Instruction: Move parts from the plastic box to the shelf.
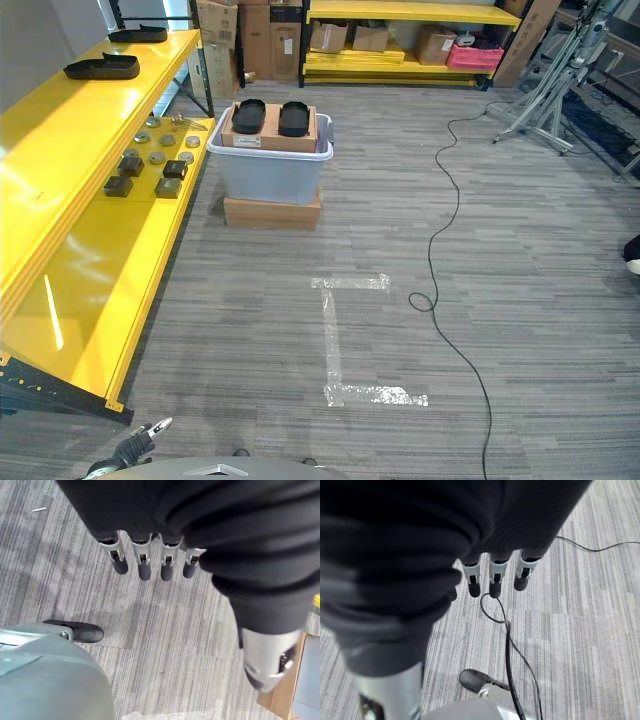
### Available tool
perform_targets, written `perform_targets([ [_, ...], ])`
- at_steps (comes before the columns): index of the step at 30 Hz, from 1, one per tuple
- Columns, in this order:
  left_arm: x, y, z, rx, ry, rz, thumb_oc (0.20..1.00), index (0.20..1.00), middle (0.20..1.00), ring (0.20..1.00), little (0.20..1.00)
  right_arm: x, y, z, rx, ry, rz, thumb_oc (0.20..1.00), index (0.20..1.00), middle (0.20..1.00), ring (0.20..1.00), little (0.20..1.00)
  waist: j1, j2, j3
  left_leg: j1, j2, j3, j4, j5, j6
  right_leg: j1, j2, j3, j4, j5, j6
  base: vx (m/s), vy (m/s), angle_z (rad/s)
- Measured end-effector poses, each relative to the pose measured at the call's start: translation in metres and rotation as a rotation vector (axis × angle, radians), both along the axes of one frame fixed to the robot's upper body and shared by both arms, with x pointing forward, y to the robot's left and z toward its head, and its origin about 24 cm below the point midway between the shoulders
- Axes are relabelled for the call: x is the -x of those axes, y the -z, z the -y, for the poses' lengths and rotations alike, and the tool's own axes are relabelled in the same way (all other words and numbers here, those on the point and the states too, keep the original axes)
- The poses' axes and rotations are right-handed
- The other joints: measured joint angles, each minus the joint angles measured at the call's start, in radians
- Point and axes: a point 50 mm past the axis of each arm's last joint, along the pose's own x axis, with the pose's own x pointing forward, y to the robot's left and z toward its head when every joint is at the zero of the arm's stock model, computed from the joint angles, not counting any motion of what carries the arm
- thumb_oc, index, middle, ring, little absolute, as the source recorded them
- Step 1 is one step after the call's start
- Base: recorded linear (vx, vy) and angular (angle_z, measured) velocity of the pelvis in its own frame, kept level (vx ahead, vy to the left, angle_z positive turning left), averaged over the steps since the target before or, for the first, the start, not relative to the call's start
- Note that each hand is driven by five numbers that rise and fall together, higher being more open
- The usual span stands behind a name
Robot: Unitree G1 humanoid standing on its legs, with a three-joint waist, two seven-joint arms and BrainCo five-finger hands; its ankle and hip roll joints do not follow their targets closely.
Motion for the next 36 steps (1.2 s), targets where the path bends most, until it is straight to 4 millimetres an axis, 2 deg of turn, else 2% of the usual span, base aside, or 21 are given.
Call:
perform_targets([
  [11,-0.007,-0.001,-0.001,-0.014,-0.005,0.014,1.000,1.000,1.000,1.000,1.000,-0.008,-0.001,-0.001,-0.005,-0.008,0.031,1.000,1.000,1.000,1.000,1.000,-0.014,-0.001,0.001,0.005,-0.002,0.003,0.000,0.000,0.000,0.006,0.001,0.000,-0.023,0.009,-0.004,0.00,0.000,0.00],
  [19,-0.003,0.000,-0.003,-0.053,-0.038,-0.040,1.000,1.000,1.000,1.000,1.000,-0.007,-0.002,0.002,0.003,-0.008,0.029,1.000,1.000,1.000,1.000,1.000,-0.015,-0.008,0.005,0.000,-0.002,0.010,-0.001,0.000,0.000,0.012,0.002,0.009,-0.040,0.018,0.005,0.00,-0.012,-0.03],
  [24,0.012,0.005,-0.008,-0.078,-0.097,-0.148,1.000,1.000,1.000,1.000,1.000,-0.002,-0.001,0.002,0.005,-0.003,0.009,1.000,1.000,1.000,1.000,1.000,-0.020,-0.017,0.009,0.003,-0.004,0.013,-0.002,-0.001,-0.002,0.022,0.002,0.013,-0.053,0.026,0.002,0.00,0.002,-0.01],
  [36,0.009,0.005,-0.007,-0.069,-0.094,-0.162,1.000,1.000,1.000,1.000,1.000,-0.001,-0.001,0.002,0.008,0.003,-0.007,1.000,1.000,1.000,1.000,1.000,-0.023,-0.014,0.005,0.017,-0.004,0.019,-0.003,-0.004,-0.006,0.035,0.001,0.018,-0.053,0.029,0.002,0.00,0.000,0.00],
])
